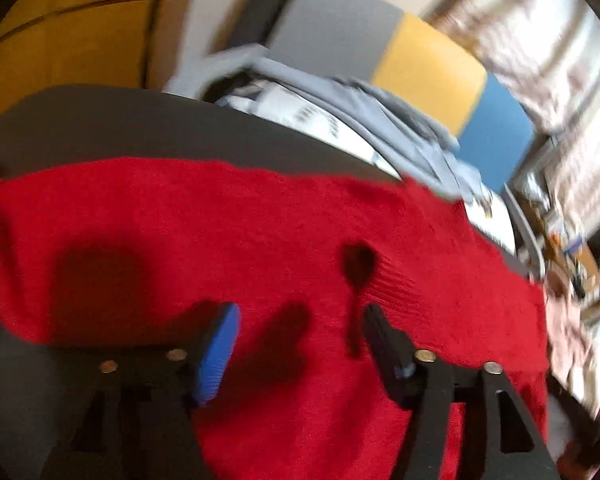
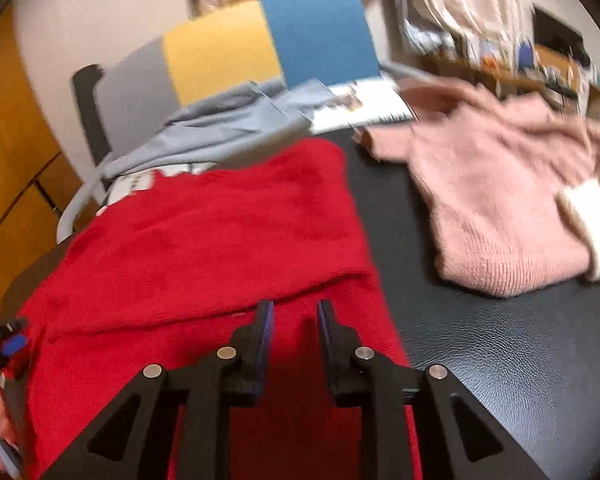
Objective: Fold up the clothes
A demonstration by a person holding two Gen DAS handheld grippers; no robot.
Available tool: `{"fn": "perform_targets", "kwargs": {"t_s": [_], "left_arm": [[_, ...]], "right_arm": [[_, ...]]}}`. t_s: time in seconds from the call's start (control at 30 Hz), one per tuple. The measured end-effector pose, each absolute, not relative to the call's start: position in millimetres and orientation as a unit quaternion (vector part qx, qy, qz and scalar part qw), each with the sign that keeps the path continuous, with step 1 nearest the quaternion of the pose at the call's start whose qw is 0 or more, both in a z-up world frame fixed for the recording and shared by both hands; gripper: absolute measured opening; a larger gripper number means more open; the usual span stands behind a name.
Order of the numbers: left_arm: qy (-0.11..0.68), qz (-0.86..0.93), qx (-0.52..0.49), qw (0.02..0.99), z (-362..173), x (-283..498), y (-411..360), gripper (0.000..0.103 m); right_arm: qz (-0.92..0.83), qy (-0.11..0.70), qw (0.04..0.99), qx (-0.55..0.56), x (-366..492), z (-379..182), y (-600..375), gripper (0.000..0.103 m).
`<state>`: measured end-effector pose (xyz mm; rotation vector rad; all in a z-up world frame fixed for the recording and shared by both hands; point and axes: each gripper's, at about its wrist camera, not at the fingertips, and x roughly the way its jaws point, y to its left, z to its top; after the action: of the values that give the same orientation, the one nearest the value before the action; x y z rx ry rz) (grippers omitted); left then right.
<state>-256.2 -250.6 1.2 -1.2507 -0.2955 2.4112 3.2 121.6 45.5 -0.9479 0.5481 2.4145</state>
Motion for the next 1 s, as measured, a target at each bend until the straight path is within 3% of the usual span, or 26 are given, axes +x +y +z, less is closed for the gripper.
{"fn": "perform_targets", "kwargs": {"t_s": [0.13,0.2,0.4,0.63,0.67,0.7,0.8,0.83,0.9,1.0], "left_arm": [[-0.125,0.891,-0.419,0.125,24.2,-264.7,-315.7,0.081],[-0.141,0.903,-0.401,0.069,36.5,-270.5,-351.7,0.096],[-0.253,0.885,-0.378,-0.097,56.1,-284.5,-460.0,0.102],[-0.359,0.838,-0.400,-0.099,31.7,-300.9,-514.8,0.101],[-0.366,0.834,-0.402,-0.093,29.7,-302.9,-515.1,0.090],[-0.373,0.831,-0.404,-0.088,27.8,-304.9,-514.7,0.072],[-0.367,0.827,-0.417,-0.087,24.8,-311.4,-513.5,0.044],[-0.365,0.828,-0.417,-0.087,25.6,-311.5,-513.6,0.039],[-0.362,0.831,-0.414,-0.087,27.9,-310.4,-514.2,0.013],[-0.359,0.845,-0.389,-0.077,42.4,-302.6,-510.8,0.008]], "right_arm": [[0.913,0.167,0.177,-0.329,-29.7,59.8,89.4,0.024],[0.916,0.165,0.156,-0.330,-46.9,57.4,81.4,0.024],[0.899,0.175,0.156,-0.371,-83.3,16.5,67.6,0.025],[0.902,0.184,0.156,-0.359,-78.3,9.1,67.0,0.029],[0.902,0.184,0.156,-0.359,-78.3,8.9,66.7,0.029],[0.902,0.185,0.156,-0.359,-79.1,9.3,66.2,0.029],[0.902,0.193,0.148,-0.357,-80.6,9.0,70.4,0.029],[0.902,0.199,0.145,-0.355,-80.9,8.2,72.9,0.029],[0.902,0.209,0.140,-0.351,-80.9,6.8,77.4,0.029],[0.902,0.223,0.133,-0.346,-79.2,5.8,80.9,0.029]]}}
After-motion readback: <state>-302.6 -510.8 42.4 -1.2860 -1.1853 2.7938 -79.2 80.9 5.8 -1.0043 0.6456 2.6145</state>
